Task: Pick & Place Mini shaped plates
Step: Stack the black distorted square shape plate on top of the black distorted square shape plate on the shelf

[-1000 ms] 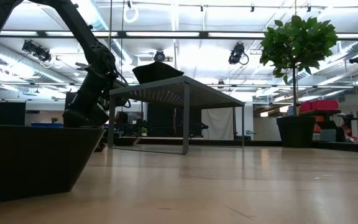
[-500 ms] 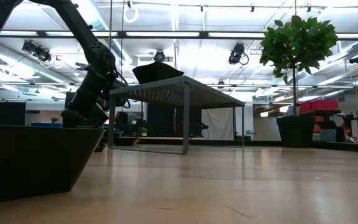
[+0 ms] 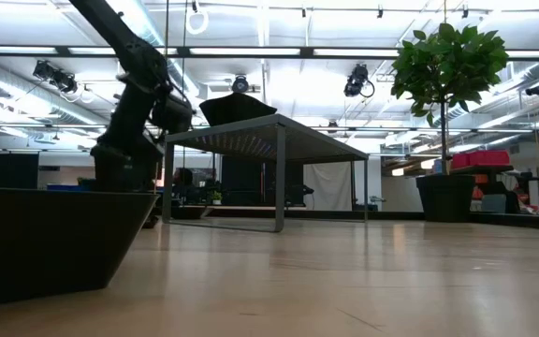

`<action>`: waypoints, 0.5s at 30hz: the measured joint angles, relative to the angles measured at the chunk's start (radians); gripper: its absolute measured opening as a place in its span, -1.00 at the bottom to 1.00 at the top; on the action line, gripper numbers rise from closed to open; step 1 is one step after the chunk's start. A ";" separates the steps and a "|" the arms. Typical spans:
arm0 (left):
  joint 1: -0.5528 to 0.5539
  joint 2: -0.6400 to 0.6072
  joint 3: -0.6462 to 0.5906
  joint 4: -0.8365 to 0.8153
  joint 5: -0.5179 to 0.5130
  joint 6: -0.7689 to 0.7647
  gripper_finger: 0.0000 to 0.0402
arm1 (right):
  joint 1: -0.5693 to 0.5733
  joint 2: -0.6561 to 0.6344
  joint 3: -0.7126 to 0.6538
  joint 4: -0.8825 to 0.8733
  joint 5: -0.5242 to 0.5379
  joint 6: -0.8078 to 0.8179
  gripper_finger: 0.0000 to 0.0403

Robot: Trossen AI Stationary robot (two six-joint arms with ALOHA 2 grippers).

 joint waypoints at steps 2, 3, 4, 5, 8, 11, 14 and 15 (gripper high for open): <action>-0.017 -0.036 0.000 -0.012 0.000 0.000 -0.98 | 0.000 0.000 0.000 0.000 0.000 0.000 -0.90; -0.027 -0.055 0.000 -0.017 0.001 0.000 -0.98 | 0.000 0.000 0.000 0.000 0.000 0.000 -0.90; -0.038 -0.077 0.000 -0.022 0.001 0.000 -0.98 | 0.000 0.000 0.000 0.000 0.000 0.000 -0.90; -0.049 -0.097 0.000 -0.027 0.002 0.000 -0.98 | 0.000 0.000 0.000 0.000 0.000 0.000 -0.90; -0.089 -0.150 0.009 -0.054 0.013 0.004 -0.98 | 0.000 0.000 0.000 0.000 0.000 0.000 -0.90; -0.132 -0.193 0.049 -0.076 0.052 -0.001 -0.98 | 0.000 0.000 0.000 0.000 0.000 0.000 -0.90; -0.172 -0.231 0.114 -0.095 0.103 -0.018 -0.99 | 0.000 0.000 0.000 0.000 0.000 0.000 -0.90; -0.183 -0.242 0.140 -0.094 0.124 -0.018 -0.99 | 0.000 0.000 0.000 0.000 0.000 0.000 -0.90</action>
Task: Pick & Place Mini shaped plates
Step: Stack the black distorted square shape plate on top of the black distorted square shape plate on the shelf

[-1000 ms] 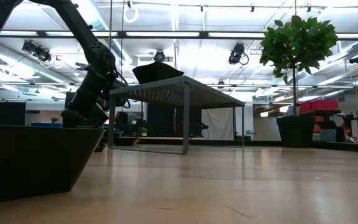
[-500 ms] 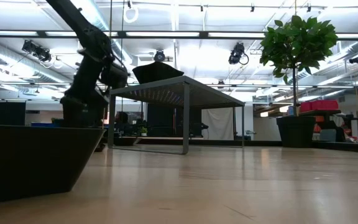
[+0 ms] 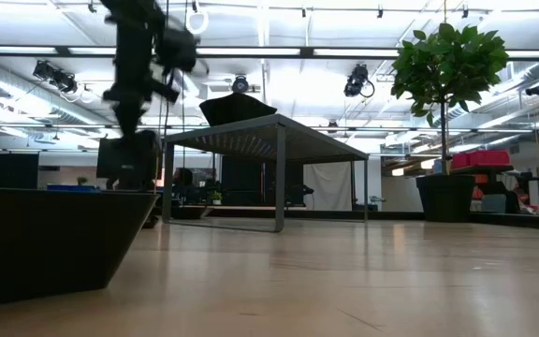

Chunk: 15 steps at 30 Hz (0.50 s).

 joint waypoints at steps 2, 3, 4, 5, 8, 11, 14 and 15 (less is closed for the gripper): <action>-0.025 -0.017 0.059 -0.001 0.041 0.000 -0.99 | 0.000 0.000 0.000 0.000 0.000 0.000 -0.90; -0.037 -0.022 0.089 0.001 0.061 0.000 -0.99 | 0.000 0.000 0.000 0.000 0.000 0.000 -0.90; -0.050 -0.027 0.120 0.002 0.079 0.000 -0.99 | 0.000 0.000 0.000 0.000 0.000 0.000 -0.90; -0.065 -0.028 0.153 0.003 0.093 0.000 -0.99 | 0.000 0.000 0.000 0.000 0.000 0.000 -0.90; -0.111 -0.028 0.245 0.018 0.142 0.019 -0.99 | 0.000 0.000 0.000 0.000 0.000 0.000 -0.90; -0.169 -0.028 0.312 0.066 0.191 0.054 -0.99 | 0.000 0.000 0.000 0.000 0.000 0.000 -0.90; -0.231 -0.027 0.355 0.111 0.221 0.098 -0.99 | 0.000 0.000 0.000 0.000 0.000 0.000 -0.90; -0.252 -0.027 0.363 0.123 0.229 0.110 -0.99 | 0.000 0.000 0.000 0.000 0.000 0.000 -0.90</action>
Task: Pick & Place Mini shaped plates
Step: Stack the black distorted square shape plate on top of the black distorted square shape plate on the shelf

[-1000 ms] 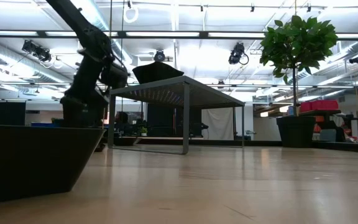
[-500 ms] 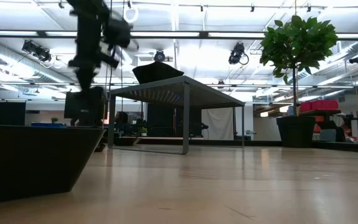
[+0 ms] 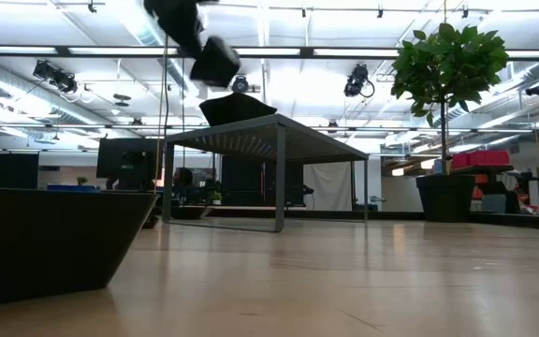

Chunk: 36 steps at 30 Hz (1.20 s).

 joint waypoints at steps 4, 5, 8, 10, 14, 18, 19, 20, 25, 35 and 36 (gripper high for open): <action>-0.078 0.000 0.014 0.014 -0.002 0.045 -0.99 | 0.000 0.000 0.000 0.000 0.000 0.000 -0.90; -0.096 0.002 0.014 0.013 -0.003 0.047 -0.99 | 0.000 0.000 0.000 0.000 0.000 0.000 -0.90; -0.144 0.020 0.014 0.013 -0.003 0.033 -0.99 | 0.000 0.000 0.000 0.000 0.000 0.000 -0.90; -0.174 0.032 0.013 0.012 -0.003 0.016 -0.99 | 0.000 0.000 0.000 0.000 0.000 0.000 -0.90; -0.221 0.053 0.014 0.011 -0.003 0.000 -0.99 | 0.000 0.000 0.000 0.000 0.000 0.000 -0.90; -0.257 0.081 0.014 0.010 -0.003 -0.011 -0.99 | 0.000 0.000 0.000 0.000 0.000 0.000 -0.90; -0.262 0.084 0.013 0.007 -0.003 -0.012 -0.99 | 0.000 0.000 0.000 0.000 0.000 0.000 -0.90; -0.267 0.087 0.012 0.003 -0.003 -0.012 -0.99 | 0.000 0.000 0.000 0.000 0.000 0.000 -0.90; -0.283 0.115 0.011 -0.021 -0.010 -0.028 -0.99 | 0.000 0.000 0.000 0.000 0.000 0.000 -0.90; -0.287 0.165 0.011 -0.037 -0.022 -0.031 -0.99 | 0.000 0.000 0.000 0.000 0.000 0.000 -0.90; -0.287 0.171 0.011 -0.036 -0.032 -0.030 -0.99 | 0.000 0.000 0.000 0.000 0.000 0.000 -0.90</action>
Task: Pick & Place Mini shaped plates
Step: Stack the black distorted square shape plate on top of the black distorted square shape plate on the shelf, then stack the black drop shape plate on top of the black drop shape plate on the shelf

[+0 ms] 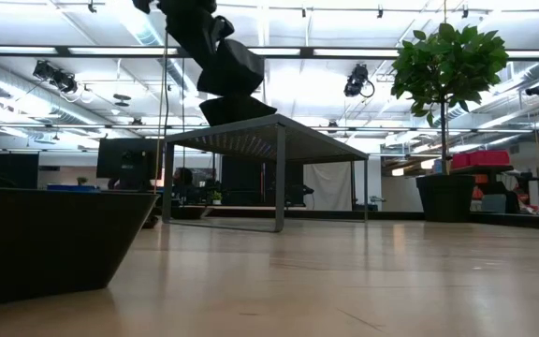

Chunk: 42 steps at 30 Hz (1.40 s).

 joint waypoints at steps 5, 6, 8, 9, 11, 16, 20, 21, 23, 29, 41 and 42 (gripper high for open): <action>0.000 0.018 0.000 0.007 -0.036 0.028 -0.99 | 0.000 0.000 0.000 0.000 0.000 0.000 -0.90; 0.000 0.022 0.000 0.004 -0.043 0.029 -0.99 | 0.000 0.000 0.000 0.000 0.000 0.000 -0.90; 0.000 0.024 0.000 -0.002 -0.044 0.026 -0.99 | 0.000 0.000 0.000 0.000 0.000 0.000 -0.90; 0.000 0.023 0.000 0.000 -0.044 0.026 -0.99 | 0.000 0.000 0.000 0.000 0.000 0.000 -0.90; 0.000 0.022 0.000 0.001 -0.045 0.027 -0.99 | 0.000 0.000 0.000 0.000 0.000 0.000 -0.90; 0.001 0.022 0.000 0.001 -0.052 0.027 -0.96 | 0.000 0.000 0.000 0.000 0.000 0.000 -0.90; 0.001 0.022 0.000 0.003 -0.052 0.027 -0.84 | 0.000 0.000 0.000 0.000 0.000 0.000 -0.90; 0.001 0.022 0.000 0.003 -0.052 0.029 -0.80 | 0.000 0.000 0.000 0.000 0.000 0.000 -0.90; 0.001 0.022 0.000 0.004 -0.052 0.034 -0.72 | 0.000 0.000 0.000 0.000 0.000 0.000 -0.90; 0.001 0.022 0.000 0.004 -0.052 0.029 -0.51 | 0.000 0.000 0.000 0.000 0.000 0.000 -0.90; 0.011 -0.023 0.001 -0.092 -0.229 0.020 -0.42 | 0.000 0.000 0.000 0.000 0.000 0.000 -0.90; 0.019 -0.029 0.001 -0.102 -0.218 0.002 -0.42 | 0.000 0.000 0.000 0.000 0.000 0.000 -0.90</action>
